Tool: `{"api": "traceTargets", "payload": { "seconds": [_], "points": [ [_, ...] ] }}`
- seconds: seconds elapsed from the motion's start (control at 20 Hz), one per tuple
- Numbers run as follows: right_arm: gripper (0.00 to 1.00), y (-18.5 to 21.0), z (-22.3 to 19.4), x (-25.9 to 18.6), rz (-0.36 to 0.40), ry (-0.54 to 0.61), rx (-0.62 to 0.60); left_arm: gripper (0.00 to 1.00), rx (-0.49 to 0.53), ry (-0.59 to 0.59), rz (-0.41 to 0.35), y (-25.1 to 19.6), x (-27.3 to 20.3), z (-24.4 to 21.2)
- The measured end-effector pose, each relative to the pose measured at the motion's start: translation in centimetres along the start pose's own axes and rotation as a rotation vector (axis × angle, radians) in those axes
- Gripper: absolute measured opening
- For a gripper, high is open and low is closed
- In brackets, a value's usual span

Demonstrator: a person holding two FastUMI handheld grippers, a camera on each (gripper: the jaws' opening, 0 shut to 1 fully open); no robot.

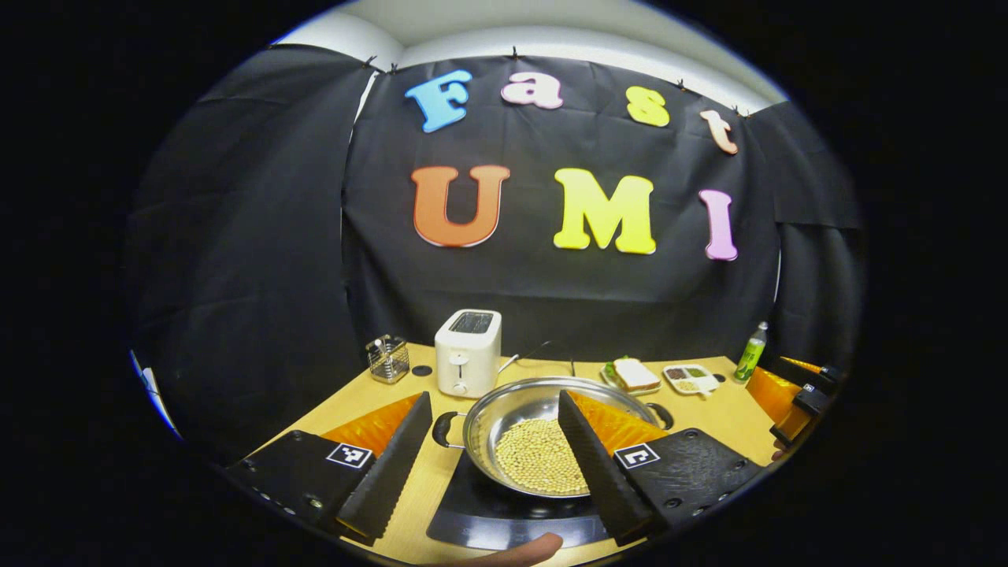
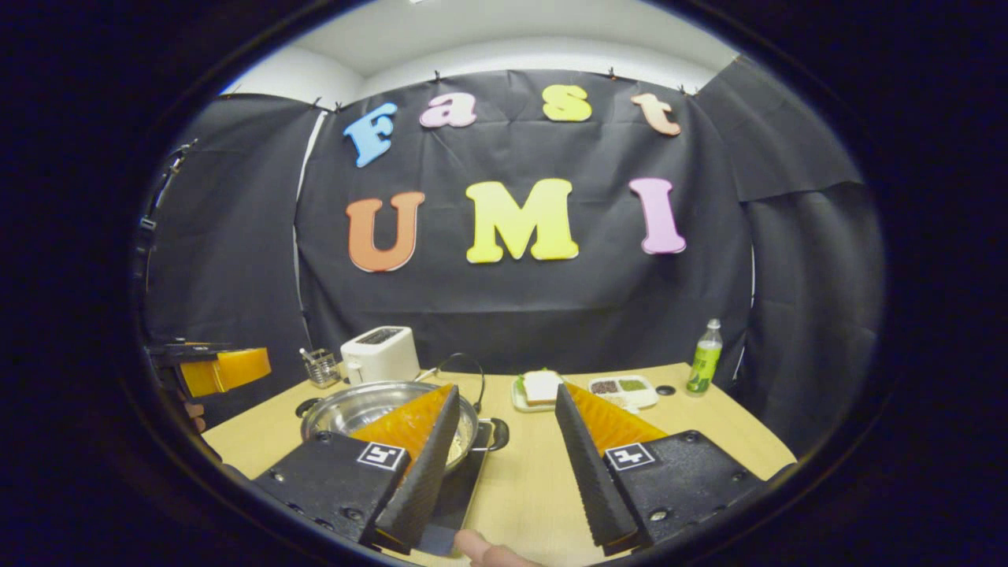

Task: First push the handle of the pot to place it horizontally, then grasp the pot with both hands and set it on the induction cooktop.

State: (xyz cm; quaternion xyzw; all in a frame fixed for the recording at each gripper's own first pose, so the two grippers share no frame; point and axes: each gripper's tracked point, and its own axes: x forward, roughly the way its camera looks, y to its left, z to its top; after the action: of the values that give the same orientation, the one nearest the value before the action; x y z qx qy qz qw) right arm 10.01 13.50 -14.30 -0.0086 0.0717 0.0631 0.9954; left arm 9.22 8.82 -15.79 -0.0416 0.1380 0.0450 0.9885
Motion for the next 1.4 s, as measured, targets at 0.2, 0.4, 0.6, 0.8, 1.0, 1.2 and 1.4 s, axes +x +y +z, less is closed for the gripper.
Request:
{"api": "traceTargets", "payload": {
  "seconds": [0.2,0.4,0.6,0.8,1.0,1.2,1.4],
  "points": [
    [0.96,-2.0,2.7,-6.4,-0.023,-0.07,0.004,0.96,0.007,-0.063,-0.03,-2.3,-6.4,2.0],
    [0.97,-4.5,6.0,-12.9,-0.055,-0.138,0.01,0.95,0.012,-0.134,-0.059,-3.9,-12.3,3.6],
    [0.97,-6.5,9.1,-19.2,-0.088,-0.199,-0.035,0.95,0.018,-0.21,-0.067,-4.8,-17.5,5.7],
    [0.97,-8.0,11.2,-24.3,-0.115,-0.29,-0.092,0.95,0.002,-0.243,-0.096,-6.3,-20.0,6.3],
    [0.97,-7.9,9.8,-26.1,-0.116,-0.287,-0.083,0.95,0.016,-0.244,-0.153,-8.3,-20.9,4.5],
    [0.98,-7.1,7.6,-25.3,-0.05,-0.206,-0.056,0.95,0.03,-0.24,-0.159,-8.7,-20.8,3.4],
    [0.96,-6.4,7.1,-24.4,-0.009,-0.17,-0.026,0.95,0.064,-0.254,-0.147,-8.7,-21.0,3.5]
  ]
}}
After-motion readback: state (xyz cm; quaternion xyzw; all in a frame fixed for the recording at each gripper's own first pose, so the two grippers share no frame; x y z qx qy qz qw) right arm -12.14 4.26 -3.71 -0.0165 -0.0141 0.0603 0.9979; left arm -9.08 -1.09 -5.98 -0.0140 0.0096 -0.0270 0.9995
